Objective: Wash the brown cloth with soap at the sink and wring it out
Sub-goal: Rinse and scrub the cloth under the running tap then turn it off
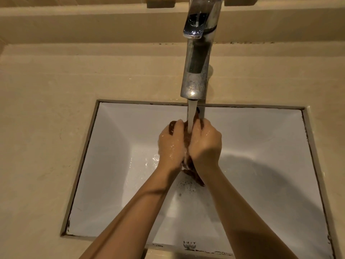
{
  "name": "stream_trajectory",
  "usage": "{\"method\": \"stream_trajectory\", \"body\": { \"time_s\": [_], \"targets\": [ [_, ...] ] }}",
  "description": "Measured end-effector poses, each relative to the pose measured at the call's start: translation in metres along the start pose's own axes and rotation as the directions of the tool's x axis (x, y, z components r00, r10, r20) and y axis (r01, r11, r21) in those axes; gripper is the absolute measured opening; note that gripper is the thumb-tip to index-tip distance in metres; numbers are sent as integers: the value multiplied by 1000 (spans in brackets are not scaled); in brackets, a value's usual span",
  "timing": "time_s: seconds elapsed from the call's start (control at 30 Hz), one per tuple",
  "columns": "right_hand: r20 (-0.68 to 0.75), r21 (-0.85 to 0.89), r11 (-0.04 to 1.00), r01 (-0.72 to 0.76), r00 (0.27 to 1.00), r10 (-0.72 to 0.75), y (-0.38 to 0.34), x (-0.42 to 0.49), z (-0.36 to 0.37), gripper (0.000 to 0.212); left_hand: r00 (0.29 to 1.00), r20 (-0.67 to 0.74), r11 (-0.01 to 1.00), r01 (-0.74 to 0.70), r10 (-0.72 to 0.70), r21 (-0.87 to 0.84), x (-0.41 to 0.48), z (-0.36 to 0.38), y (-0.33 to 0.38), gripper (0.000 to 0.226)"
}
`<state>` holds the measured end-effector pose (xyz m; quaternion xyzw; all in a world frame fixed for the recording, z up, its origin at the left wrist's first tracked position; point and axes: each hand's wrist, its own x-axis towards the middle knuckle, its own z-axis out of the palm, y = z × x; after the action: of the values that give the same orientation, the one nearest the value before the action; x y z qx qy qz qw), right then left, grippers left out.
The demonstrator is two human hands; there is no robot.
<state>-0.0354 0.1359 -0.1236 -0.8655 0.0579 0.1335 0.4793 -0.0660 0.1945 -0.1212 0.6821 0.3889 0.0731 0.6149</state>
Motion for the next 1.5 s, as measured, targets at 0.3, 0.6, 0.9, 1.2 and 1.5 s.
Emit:
{"method": "stream_trajectory", "body": {
  "time_s": [0.3,0.6,0.9,1.2,1.5],
  "targets": [
    [211,105,989,107,969,-128,5,5,-17,26,974,69,861,224,-217,-457,-6,-22,4,16],
    [305,-195,571,797,603,-737,28,7,-46,29,956,175,761,293,-234,-579,9,-33,15,33],
    [-107,-107,854,510,848,-519,20,-7,-36,16,965,175,795,259,-193,-548,8,-30,17,30],
    [80,321,854,410,887,-456,-11,-19,-27,9,951,277,759,282,-139,-586,4,-24,16,34],
    [112,-13,910,414,905,-410,2,-2,-15,35,990,110,983,104,-87,-151,-10,-8,8,46]
  ]
}}
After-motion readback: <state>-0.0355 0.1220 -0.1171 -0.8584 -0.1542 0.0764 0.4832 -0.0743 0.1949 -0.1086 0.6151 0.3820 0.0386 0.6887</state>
